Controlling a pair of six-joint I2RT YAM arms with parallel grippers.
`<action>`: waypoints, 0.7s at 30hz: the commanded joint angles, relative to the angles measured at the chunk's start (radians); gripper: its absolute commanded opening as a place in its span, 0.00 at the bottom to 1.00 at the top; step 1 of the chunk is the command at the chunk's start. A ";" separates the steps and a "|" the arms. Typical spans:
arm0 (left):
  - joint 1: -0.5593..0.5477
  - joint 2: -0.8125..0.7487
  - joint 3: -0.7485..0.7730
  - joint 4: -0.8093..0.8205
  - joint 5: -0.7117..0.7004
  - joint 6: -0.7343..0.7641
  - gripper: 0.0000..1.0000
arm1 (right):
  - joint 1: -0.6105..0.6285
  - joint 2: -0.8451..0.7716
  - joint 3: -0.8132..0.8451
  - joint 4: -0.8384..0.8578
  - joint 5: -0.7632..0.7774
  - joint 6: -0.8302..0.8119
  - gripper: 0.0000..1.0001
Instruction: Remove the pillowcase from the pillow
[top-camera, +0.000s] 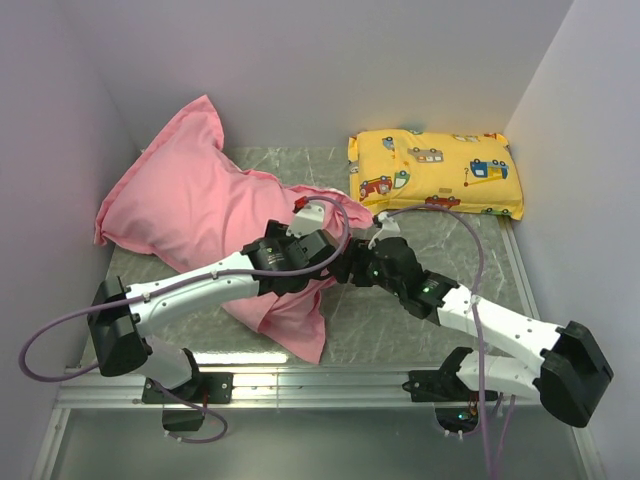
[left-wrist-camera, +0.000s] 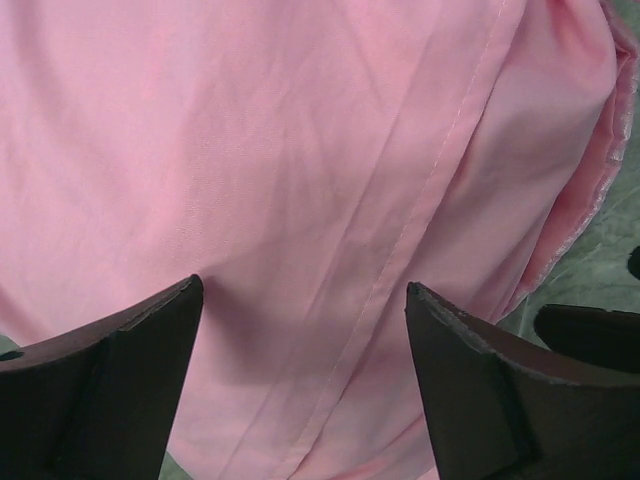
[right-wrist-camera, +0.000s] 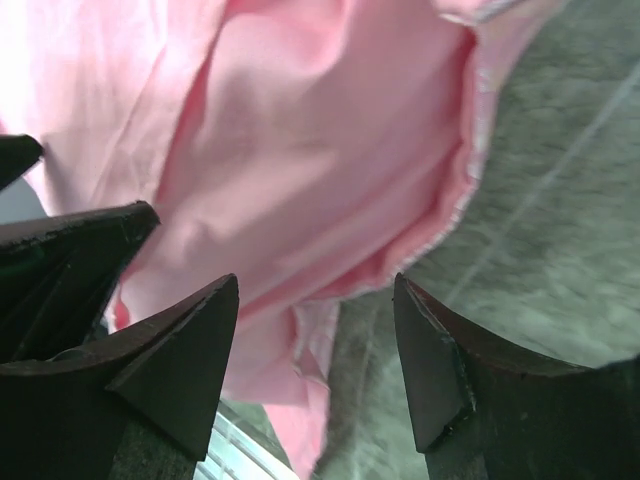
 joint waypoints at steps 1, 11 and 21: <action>-0.006 -0.009 -0.008 0.014 -0.024 -0.017 0.85 | 0.014 0.027 -0.011 0.164 0.018 0.042 0.70; 0.000 0.043 0.044 -0.023 -0.056 -0.020 0.32 | 0.014 0.072 -0.025 0.227 0.034 0.053 0.65; 0.020 0.003 0.084 -0.083 -0.114 -0.051 0.01 | 0.017 0.176 0.012 0.269 0.037 0.056 0.62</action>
